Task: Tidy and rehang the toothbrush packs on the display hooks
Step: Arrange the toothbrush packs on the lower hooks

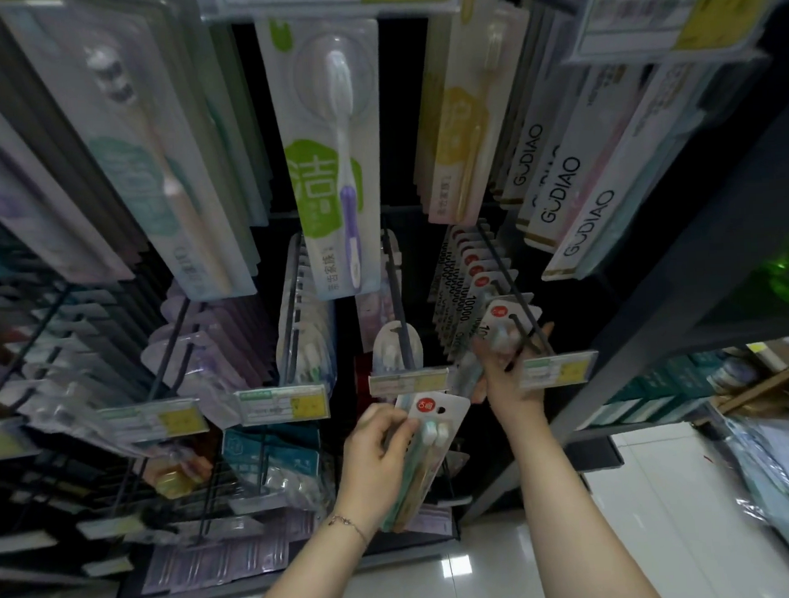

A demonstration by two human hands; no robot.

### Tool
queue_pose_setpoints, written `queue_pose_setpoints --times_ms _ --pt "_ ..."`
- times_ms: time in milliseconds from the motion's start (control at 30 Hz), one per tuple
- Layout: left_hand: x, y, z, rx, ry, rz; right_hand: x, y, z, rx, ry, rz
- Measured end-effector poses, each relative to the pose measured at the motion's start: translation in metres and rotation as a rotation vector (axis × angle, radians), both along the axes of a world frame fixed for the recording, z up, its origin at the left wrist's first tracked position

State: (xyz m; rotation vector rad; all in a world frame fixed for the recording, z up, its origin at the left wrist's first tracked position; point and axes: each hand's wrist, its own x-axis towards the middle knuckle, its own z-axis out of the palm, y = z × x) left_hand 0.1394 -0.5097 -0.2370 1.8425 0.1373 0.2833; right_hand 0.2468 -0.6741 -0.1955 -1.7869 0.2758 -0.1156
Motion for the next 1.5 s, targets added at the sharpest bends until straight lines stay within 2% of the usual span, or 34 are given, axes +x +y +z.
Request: queue_pose_setpoints --times_ms 100,233,667,767,900,1033,1500 --pt "0.002 -0.001 0.0 0.006 0.007 -0.015 -0.019 0.0 -0.011 0.096 0.049 -0.098" --pt "0.005 -0.008 0.003 0.017 0.007 -0.046 -0.04 -0.003 -0.015 0.097 -0.051 -0.129" --pt "0.021 -0.046 0.015 -0.17 0.057 0.007 -0.085 -0.02 -0.006 0.132 0.039 0.117" --pt "0.022 -0.05 0.018 -0.175 0.059 -0.019 -0.086 -0.021 -0.005 0.201 0.048 0.091" --pt "0.022 -0.048 0.027 -0.328 0.087 -0.012 -0.082 -0.031 -0.003 0.248 -0.019 -0.043" --pt "0.023 -0.039 0.03 -0.392 0.053 -0.037 -0.072 -0.044 0.003 0.24 -0.072 -0.144" --pt "0.023 -0.026 0.027 -0.353 0.076 0.011 -0.046 -0.049 0.013 0.271 0.003 -0.179"
